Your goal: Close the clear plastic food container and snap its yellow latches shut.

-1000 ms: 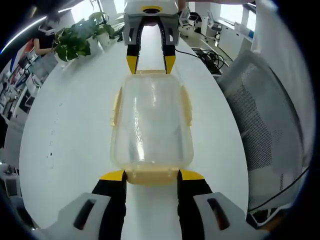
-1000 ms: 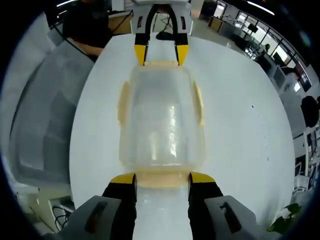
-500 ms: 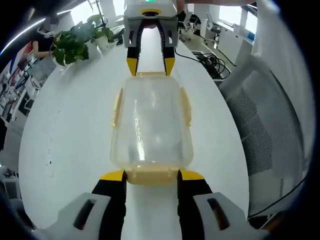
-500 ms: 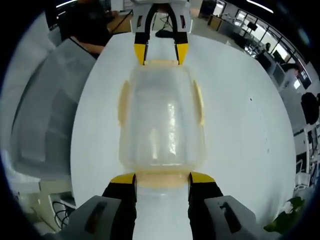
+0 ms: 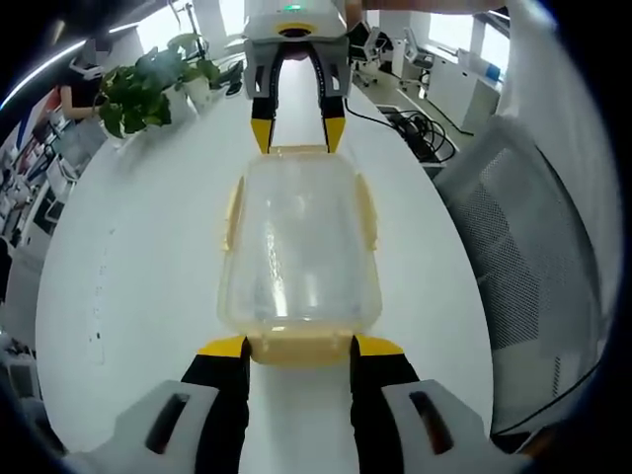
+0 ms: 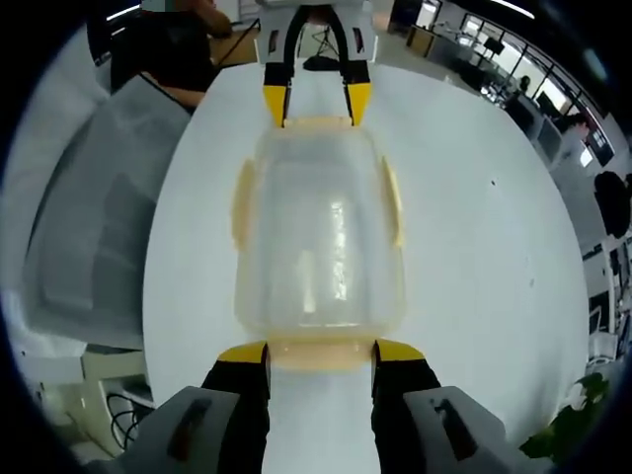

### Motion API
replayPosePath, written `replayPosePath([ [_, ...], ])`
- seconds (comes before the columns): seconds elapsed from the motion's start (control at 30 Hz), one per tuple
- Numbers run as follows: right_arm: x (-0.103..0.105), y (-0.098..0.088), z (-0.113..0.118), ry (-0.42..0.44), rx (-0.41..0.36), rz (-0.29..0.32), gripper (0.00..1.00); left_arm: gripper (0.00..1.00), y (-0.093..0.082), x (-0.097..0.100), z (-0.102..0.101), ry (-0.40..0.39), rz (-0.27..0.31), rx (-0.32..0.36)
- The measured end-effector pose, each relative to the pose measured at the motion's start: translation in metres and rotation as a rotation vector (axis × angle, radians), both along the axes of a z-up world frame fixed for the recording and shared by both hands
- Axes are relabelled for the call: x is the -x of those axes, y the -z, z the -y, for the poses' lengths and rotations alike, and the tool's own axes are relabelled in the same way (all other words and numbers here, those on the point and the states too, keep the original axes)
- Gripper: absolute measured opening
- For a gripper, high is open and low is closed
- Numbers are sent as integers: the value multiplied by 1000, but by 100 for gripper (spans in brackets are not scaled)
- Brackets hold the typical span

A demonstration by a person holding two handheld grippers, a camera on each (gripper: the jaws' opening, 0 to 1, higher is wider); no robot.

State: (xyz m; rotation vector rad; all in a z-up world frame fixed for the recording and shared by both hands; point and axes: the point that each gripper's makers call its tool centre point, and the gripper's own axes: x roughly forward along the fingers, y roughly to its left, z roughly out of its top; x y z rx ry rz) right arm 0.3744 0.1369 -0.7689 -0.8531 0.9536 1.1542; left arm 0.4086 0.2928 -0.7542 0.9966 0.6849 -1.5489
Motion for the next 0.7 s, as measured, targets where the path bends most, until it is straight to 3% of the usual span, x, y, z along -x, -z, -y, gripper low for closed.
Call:
replayPosePath([
  [0.7,3,14,15,19,-4,-47,39,39,12,0,15,18,-21,-2],
])
